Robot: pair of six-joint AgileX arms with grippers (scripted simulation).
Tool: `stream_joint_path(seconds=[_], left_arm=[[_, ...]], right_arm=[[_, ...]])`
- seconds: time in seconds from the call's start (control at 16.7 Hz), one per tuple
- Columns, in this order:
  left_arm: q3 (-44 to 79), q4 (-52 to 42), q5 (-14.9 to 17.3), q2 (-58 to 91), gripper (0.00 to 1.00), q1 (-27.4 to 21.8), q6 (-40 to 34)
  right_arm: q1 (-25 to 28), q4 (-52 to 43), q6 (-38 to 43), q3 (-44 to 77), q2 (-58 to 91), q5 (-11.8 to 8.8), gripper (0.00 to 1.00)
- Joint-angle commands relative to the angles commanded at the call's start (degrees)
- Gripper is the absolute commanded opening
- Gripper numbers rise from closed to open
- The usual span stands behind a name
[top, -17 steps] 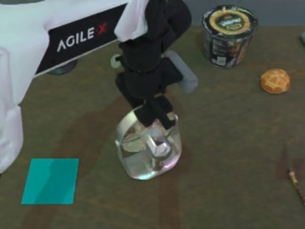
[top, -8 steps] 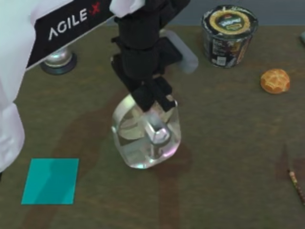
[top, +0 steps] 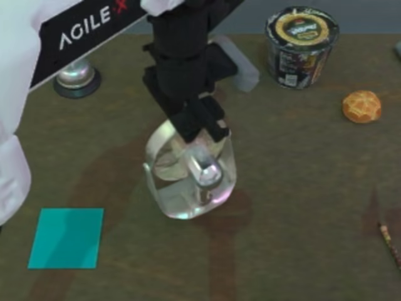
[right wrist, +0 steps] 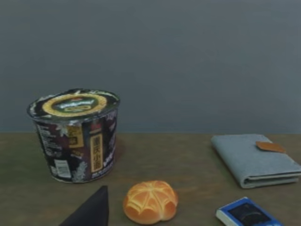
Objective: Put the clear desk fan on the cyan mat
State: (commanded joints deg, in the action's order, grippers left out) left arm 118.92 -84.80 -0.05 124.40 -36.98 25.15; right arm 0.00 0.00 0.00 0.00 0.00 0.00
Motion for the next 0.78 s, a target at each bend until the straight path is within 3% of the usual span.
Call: stream_joint_path(seconds=[0.18, 0.36, 0.78], left_arm=[[-2.33, -1.43, -1.09, -1.5, 0.0, 0.86, -5.35], [-6.38, -3.36, -2.73, -4.51, 0.0, 2.65, -16.17], [-19.15, -5.22, -5.55, -16.03, 0.0, 9.06, -57.74]], right_arm=[[0.0, 0.0, 0.0, 0.0, 0.0, 0.0, 1.0], [0.0, 0.0, 0.0, 0.0, 0.0, 0.0, 1.0], [0.0, 0.0, 0.0, 0.0, 0.0, 0.0, 1.0]])
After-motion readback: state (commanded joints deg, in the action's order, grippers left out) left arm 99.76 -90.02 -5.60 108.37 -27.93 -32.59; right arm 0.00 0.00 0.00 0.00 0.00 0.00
